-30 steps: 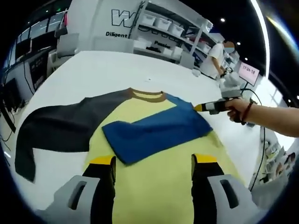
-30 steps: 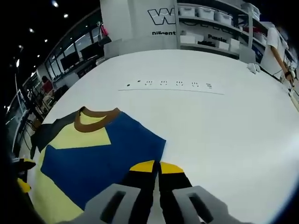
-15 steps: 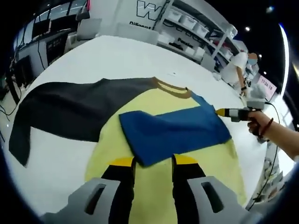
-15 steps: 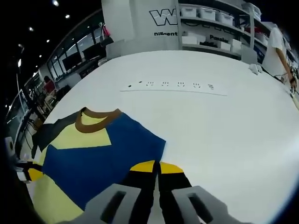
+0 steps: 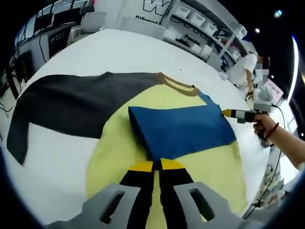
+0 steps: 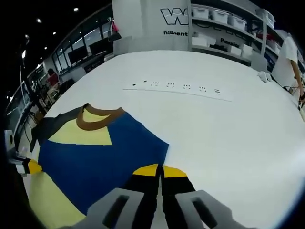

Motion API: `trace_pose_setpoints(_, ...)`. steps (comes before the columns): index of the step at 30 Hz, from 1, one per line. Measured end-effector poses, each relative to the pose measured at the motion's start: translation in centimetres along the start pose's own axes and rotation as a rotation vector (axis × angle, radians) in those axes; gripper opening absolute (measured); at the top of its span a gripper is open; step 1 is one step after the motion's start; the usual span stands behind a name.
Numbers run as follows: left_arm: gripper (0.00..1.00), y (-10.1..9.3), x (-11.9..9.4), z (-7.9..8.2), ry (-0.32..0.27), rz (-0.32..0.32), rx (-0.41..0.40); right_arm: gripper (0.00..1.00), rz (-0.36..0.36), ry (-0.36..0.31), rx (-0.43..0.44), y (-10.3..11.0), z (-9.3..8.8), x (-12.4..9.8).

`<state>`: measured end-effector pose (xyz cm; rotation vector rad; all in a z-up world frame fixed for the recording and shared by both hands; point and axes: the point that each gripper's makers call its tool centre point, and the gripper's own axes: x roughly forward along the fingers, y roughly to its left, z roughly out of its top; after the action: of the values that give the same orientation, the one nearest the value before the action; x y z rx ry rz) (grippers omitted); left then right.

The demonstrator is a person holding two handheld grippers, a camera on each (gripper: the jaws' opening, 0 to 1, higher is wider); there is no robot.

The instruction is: Fold the garment on the visible template until the final outline fits inside the template.

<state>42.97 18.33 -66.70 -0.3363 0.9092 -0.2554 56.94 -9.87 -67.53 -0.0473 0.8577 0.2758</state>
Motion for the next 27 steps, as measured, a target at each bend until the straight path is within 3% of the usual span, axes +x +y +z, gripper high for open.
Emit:
trace_pose_setpoints(9, 0.01, -1.7, 1.1, 0.1, 0.012, -0.044, 0.024, 0.00, -0.025, 0.029, -0.045, -2.0, -0.1, -0.2)
trace_pose_setpoints(14, 0.01, -3.6, 2.0, 0.0, 0.019, -0.092, 0.025, 0.00, -0.057, 0.066, -0.108, -4.0, -0.1, -0.5)
trace_pose_setpoints(27, 0.01, -7.4, 3.6, 0.1, 0.027, -0.172, 0.040, 0.00, -0.111, 0.099, -0.142, -8.6, 0.1, -0.7)
